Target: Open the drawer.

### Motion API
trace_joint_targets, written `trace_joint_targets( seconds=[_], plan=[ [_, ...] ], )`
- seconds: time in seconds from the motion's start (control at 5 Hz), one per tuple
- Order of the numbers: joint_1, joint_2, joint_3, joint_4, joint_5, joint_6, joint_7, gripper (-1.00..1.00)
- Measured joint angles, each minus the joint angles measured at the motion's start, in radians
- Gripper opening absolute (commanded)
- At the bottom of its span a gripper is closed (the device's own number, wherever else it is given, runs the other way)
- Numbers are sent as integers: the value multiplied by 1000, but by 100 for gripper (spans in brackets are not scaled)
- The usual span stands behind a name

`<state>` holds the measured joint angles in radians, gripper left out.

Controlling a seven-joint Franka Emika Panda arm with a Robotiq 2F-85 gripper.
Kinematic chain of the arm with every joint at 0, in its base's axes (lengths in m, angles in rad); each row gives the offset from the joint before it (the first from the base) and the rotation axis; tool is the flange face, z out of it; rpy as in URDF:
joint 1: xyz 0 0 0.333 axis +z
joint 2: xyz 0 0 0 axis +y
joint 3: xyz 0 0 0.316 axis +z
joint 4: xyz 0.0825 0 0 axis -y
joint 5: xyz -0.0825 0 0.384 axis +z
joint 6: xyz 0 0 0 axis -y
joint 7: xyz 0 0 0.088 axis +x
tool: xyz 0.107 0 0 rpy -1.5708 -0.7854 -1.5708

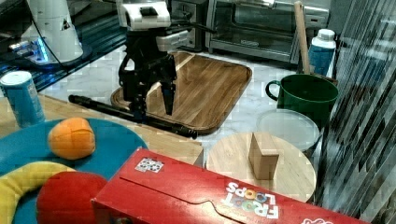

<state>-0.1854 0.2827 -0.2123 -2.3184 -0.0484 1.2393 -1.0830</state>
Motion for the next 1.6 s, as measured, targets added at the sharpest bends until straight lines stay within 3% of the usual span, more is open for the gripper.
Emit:
trace_joint_targets(
  seconds=[0.4, 1.0, 1.6],
  plan=[
    [96, 9, 33, -6, 0, -4, 231, 100],
    [244, -38, 53, -41, -4, -86, 390, 100],
    [239, -41, 55, -25, 13, -118, 451, 100]
  ],
)
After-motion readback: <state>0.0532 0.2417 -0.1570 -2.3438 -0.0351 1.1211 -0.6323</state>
